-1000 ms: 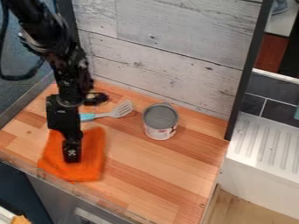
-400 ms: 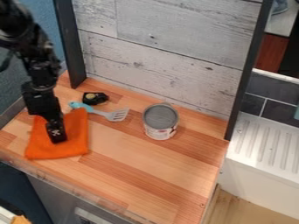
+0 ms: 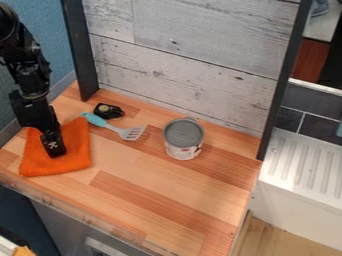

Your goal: Move the orange towel to the left side of the table

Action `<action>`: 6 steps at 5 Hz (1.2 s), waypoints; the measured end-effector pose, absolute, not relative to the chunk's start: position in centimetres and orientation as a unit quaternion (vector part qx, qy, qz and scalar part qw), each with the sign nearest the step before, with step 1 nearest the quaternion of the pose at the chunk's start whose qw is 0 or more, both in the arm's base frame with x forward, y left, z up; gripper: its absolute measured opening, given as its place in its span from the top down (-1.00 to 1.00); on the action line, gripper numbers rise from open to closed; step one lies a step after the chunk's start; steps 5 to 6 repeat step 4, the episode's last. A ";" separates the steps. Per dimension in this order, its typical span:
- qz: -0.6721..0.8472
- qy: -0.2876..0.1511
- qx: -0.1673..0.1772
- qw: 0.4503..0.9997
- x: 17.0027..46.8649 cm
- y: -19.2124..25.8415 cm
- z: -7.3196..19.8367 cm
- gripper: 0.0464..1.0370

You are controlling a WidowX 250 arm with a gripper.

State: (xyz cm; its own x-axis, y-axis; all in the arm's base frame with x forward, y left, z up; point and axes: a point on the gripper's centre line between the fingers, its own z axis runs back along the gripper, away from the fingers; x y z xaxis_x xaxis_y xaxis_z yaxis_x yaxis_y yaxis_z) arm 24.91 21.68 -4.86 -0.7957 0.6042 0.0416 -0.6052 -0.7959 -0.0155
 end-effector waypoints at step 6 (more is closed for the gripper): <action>0.917 -0.031 -0.044 0.395 27.4 19.3 2.3 -0.92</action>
